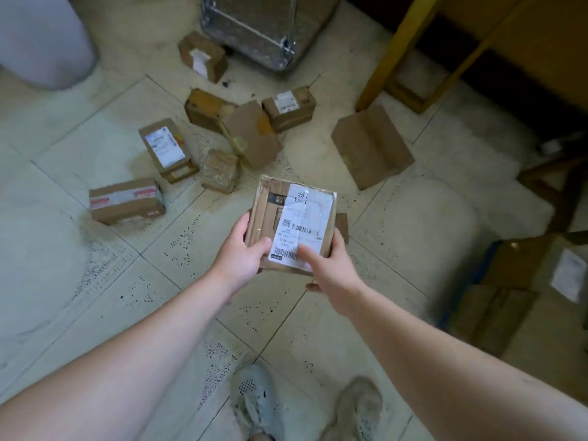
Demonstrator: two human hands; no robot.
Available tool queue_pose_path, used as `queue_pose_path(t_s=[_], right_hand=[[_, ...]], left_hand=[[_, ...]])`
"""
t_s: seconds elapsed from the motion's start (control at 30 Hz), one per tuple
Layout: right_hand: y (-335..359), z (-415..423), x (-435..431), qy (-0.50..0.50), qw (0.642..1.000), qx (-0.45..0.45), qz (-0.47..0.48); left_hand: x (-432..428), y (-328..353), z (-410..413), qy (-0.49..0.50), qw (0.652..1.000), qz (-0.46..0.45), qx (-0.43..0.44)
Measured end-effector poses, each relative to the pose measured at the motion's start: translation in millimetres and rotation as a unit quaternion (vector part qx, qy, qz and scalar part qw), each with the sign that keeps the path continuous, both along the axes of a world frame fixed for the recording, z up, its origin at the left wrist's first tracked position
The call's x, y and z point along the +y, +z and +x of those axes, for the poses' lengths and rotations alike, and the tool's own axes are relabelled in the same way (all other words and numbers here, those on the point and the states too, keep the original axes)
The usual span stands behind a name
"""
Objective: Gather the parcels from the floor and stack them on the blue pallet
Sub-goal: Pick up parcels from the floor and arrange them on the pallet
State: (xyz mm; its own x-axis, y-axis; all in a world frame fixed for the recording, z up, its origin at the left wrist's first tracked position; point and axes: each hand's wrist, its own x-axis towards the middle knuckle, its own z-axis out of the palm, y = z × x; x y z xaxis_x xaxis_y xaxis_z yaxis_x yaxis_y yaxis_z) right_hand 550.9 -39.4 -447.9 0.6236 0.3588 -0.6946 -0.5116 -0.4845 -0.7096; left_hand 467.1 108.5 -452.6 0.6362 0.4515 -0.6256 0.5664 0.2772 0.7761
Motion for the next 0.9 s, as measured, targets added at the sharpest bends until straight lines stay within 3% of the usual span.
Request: queue_pose_path(t_s=[0.17,0.4,0.6,0.77,0.9], right_hand=[[24,-1,-67,-0.121,0.991,-0.045,0.019],[41,-10,-205,-0.212,0.971,-0.091,-0.057],[63,-68,-391,-0.213,0.947,-0.198,-0.138],[85,-121,-565,-0.170,0.948,-0.187,-0.192],[95,-160,-689,-0.204,0.918,-0.214,-0.265]], left_hand=[[-58,33,24,-0.099,0.994,0.014,-0.043],[-194,46,47,-0.181,0.982,-0.008,-0.059],[-372,58,39,-0.312,0.948,-0.050,-0.035],[-545,79,33,-0.404,0.912,-0.068,-0.019],[-674,94,14,-0.493,0.869,-0.035,-0.005]])
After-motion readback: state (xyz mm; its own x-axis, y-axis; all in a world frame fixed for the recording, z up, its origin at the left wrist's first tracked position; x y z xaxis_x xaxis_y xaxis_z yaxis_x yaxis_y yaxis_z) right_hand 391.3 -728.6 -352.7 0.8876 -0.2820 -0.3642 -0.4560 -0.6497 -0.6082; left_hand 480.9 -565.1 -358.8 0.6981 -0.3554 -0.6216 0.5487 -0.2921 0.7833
